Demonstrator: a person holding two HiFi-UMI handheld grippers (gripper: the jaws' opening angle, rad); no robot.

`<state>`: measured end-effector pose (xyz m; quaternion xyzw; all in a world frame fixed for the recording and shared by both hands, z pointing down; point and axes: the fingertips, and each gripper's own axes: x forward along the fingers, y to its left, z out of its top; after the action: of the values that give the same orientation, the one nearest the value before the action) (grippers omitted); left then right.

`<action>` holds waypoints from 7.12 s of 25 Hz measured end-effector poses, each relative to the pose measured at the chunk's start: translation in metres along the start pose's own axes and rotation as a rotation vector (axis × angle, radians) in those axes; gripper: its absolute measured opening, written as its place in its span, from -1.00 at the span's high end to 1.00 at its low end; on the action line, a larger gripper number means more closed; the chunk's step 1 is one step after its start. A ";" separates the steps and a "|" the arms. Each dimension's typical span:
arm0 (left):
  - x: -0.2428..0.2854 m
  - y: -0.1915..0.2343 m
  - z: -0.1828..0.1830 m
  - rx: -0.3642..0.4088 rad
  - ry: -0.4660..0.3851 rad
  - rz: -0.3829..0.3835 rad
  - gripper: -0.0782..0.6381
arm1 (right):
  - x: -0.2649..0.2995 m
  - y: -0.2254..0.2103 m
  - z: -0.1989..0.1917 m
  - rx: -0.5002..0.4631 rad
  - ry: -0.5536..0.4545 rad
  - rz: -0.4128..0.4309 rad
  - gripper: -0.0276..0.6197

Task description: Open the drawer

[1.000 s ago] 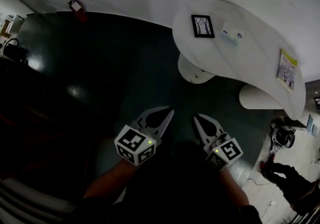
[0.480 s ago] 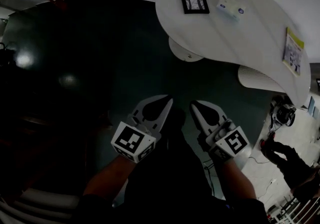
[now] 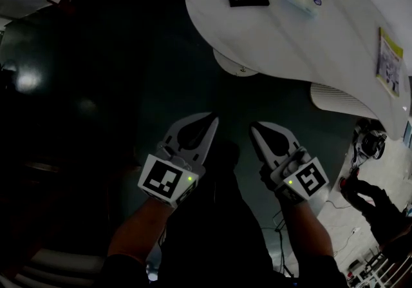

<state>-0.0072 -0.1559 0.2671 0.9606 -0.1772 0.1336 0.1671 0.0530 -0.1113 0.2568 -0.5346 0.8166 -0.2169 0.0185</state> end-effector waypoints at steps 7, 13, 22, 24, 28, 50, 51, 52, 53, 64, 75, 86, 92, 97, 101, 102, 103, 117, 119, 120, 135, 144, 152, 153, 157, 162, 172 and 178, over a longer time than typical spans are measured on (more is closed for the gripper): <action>0.028 0.015 -0.042 0.018 0.006 -0.010 0.75 | 0.006 -0.038 -0.041 -0.006 -0.004 -0.031 0.86; 0.059 0.026 -0.082 0.065 0.014 -0.021 0.75 | 0.017 -0.062 -0.089 -0.041 0.018 -0.029 0.86; 0.114 0.028 -0.145 0.224 0.027 -0.123 0.75 | 0.038 -0.109 -0.151 -0.050 0.013 -0.027 0.86; 0.126 0.036 -0.160 0.210 0.031 -0.133 0.75 | 0.044 -0.126 -0.166 -0.057 0.020 -0.034 0.86; 0.149 0.056 -0.183 0.216 0.034 -0.132 0.75 | 0.060 -0.157 -0.192 -0.090 0.053 -0.043 0.86; 0.298 0.165 -0.326 0.299 0.053 -0.228 0.51 | 0.167 -0.314 -0.329 -0.220 0.121 -0.119 0.67; 0.305 0.167 -0.327 0.306 0.054 -0.232 0.50 | 0.169 -0.321 -0.329 -0.222 0.117 -0.128 0.67; 0.311 0.167 -0.329 0.312 0.059 -0.236 0.49 | 0.169 -0.328 -0.330 -0.214 0.112 -0.136 0.67; 0.317 0.166 -0.333 0.315 0.069 -0.238 0.49 | 0.167 -0.333 -0.332 -0.196 0.106 -0.141 0.67; 0.350 0.152 -0.349 0.397 0.120 -0.247 0.55 | 0.166 -0.348 -0.342 -0.238 0.132 -0.087 0.67; 0.354 0.159 -0.360 0.429 0.169 -0.290 0.61 | 0.178 -0.348 -0.351 -0.271 0.134 -0.044 0.73; 0.358 0.157 -0.361 0.496 0.184 -0.365 0.68 | 0.178 -0.347 -0.350 -0.257 0.087 -0.003 0.76; 0.357 0.155 -0.361 0.477 0.180 -0.378 0.69 | 0.178 -0.345 -0.351 -0.295 0.112 -0.002 0.77; 0.355 0.150 -0.363 0.466 0.146 -0.356 0.69 | 0.173 -0.343 -0.354 -0.300 0.110 0.011 0.79; 0.344 0.141 -0.371 0.502 0.171 -0.394 0.70 | 0.165 -0.330 -0.362 -0.317 0.120 0.029 0.79; 0.338 0.138 -0.374 0.509 0.178 -0.412 0.70 | 0.163 -0.324 -0.366 -0.317 0.121 0.038 0.80; 0.333 0.134 -0.378 0.515 0.185 -0.424 0.70 | 0.160 -0.317 -0.369 -0.320 0.125 0.044 0.80; 0.295 0.116 -0.400 0.471 0.216 -0.454 0.69 | 0.143 -0.279 -0.391 -0.298 0.209 0.042 0.79; 0.293 0.114 -0.402 0.460 0.215 -0.455 0.69 | 0.141 -0.277 -0.394 -0.310 0.221 0.047 0.79; 0.292 0.113 -0.403 0.457 0.215 -0.458 0.69 | 0.140 -0.276 -0.395 -0.324 0.231 0.048 0.79; 0.289 0.109 -0.398 0.434 0.193 -0.475 0.67 | 0.087 -0.220 -0.259 -0.377 -0.128 0.032 0.79; 0.290 0.103 -0.387 0.486 0.166 -0.470 0.61 | 0.086 -0.234 -0.247 -0.388 -0.124 -0.038 0.83; 0.292 0.106 -0.386 0.514 0.154 -0.448 0.61 | 0.089 -0.239 -0.246 -0.401 -0.104 -0.061 0.87; 0.292 0.106 -0.386 0.514 0.153 -0.443 0.61 | 0.089 -0.241 -0.246 -0.394 -0.102 -0.066 0.87; 0.297 0.109 -0.384 0.526 0.158 -0.431 0.62 | 0.091 -0.248 -0.244 -0.390 -0.090 -0.092 0.87; 0.302 0.107 -0.382 0.530 0.160 -0.453 0.64 | 0.100 -0.264 -0.234 -0.328 -0.115 -0.131 0.87; 0.300 0.110 -0.382 0.499 0.133 -0.472 0.64 | 0.105 -0.292 -0.206 -0.276 -0.091 -0.203 0.86; 0.286 0.103 -0.391 0.508 0.141 -0.492 0.63 | 0.102 -0.299 -0.195 -0.350 -0.055 -0.195 0.86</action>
<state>0.1339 -0.1870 0.7408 0.9739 0.1102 0.1949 -0.0381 0.2165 -0.2363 0.5653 -0.6121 0.7853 -0.0578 -0.0736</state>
